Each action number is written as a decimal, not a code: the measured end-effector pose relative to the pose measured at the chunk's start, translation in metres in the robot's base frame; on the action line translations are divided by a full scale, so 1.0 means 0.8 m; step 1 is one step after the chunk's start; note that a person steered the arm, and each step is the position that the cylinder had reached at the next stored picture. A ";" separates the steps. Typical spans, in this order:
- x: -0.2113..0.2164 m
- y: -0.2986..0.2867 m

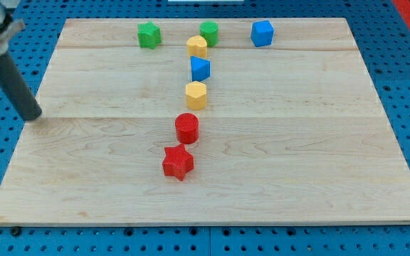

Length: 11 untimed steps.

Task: Slide the red star to the right side of the red circle

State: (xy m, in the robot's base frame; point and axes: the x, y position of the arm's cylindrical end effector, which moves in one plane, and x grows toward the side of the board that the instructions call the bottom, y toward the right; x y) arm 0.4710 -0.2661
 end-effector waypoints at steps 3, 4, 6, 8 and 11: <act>0.083 0.185; 0.085 0.288; 0.118 0.332; 0.082 0.358; 0.036 0.421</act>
